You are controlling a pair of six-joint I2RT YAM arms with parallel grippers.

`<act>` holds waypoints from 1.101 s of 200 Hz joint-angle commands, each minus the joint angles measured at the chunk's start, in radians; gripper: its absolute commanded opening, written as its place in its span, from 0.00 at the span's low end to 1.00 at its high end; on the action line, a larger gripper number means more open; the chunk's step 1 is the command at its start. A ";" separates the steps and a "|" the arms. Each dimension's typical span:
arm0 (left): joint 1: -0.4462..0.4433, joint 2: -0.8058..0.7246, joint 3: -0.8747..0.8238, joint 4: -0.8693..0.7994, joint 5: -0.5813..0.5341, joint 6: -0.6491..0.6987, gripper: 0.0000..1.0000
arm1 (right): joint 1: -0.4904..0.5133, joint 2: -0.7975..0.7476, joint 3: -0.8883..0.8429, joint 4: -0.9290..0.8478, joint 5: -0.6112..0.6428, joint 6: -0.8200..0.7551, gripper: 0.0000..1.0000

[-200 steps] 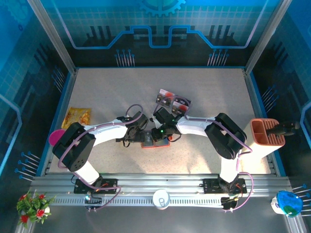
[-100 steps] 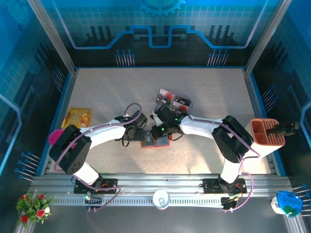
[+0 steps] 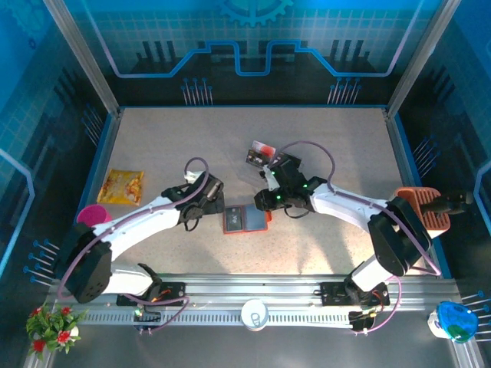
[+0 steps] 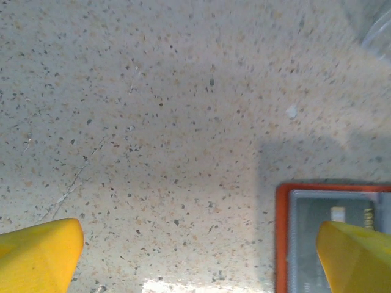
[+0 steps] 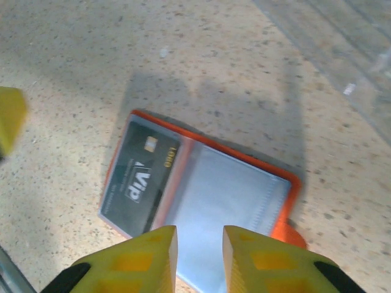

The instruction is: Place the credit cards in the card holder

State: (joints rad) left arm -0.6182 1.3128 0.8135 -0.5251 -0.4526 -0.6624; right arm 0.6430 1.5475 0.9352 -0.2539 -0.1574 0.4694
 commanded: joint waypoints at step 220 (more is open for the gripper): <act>-0.224 0.288 0.184 0.013 0.117 -0.039 0.99 | -0.040 0.168 0.001 0.062 -0.122 -0.056 0.03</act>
State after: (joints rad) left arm -0.8371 1.5864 0.9733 -0.4664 -0.3023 -0.7246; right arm 0.5884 1.6947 0.9100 -0.2005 -0.2657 0.4206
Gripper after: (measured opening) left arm 0.992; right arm 0.063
